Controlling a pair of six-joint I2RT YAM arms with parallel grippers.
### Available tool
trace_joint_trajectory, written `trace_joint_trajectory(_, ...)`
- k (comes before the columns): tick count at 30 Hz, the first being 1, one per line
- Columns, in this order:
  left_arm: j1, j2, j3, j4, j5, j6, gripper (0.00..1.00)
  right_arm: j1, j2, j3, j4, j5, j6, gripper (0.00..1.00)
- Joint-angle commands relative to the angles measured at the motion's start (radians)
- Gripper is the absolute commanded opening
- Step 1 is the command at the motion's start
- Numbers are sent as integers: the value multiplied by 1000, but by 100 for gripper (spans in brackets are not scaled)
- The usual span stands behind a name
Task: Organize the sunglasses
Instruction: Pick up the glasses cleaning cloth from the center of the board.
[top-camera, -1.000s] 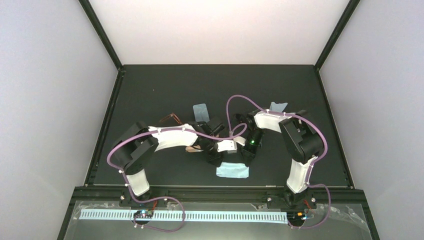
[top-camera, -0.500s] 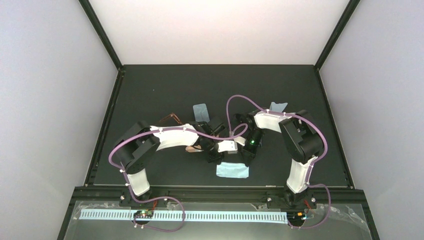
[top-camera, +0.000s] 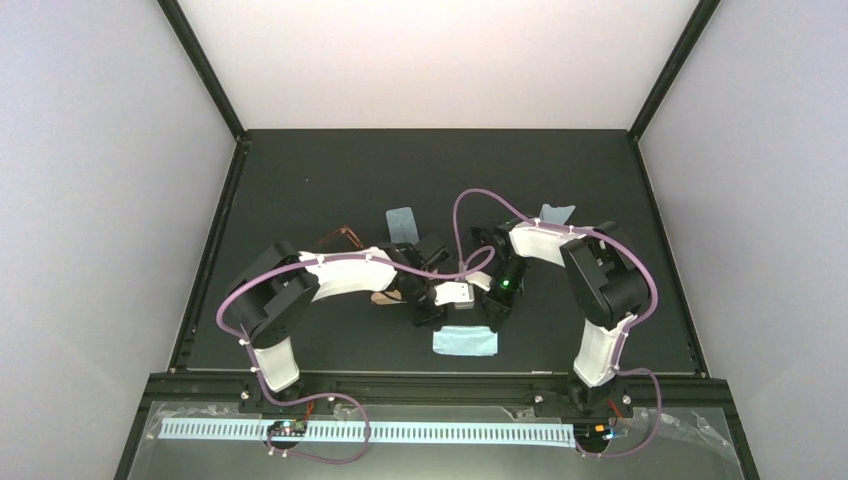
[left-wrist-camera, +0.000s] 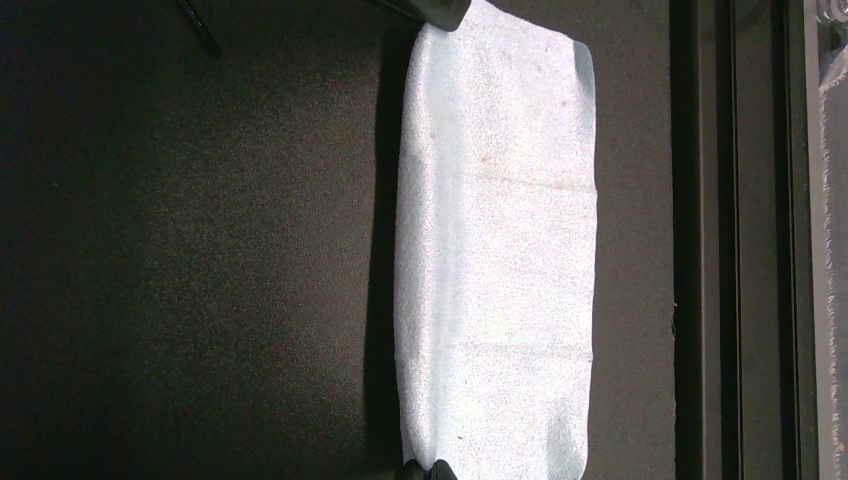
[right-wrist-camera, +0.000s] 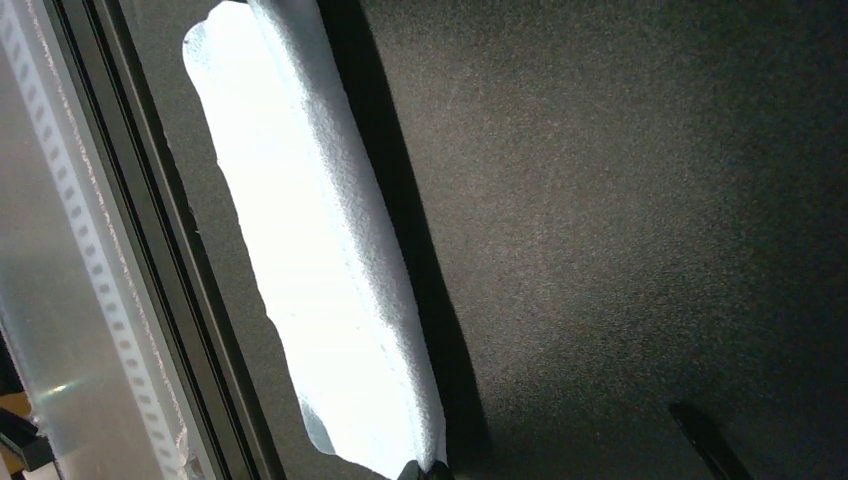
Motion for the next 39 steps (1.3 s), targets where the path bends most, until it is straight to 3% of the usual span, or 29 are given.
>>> trace_joint_trajectory(1, 13, -48, 25, -5, 35, 6, 1, -8, -38, 29, -20, -28, -7, 1)
trace_joint_trajectory(39, 160, -235, -34, -165, 24, 101, 1, 3, -53, 278, -97, -151, -16, 1)
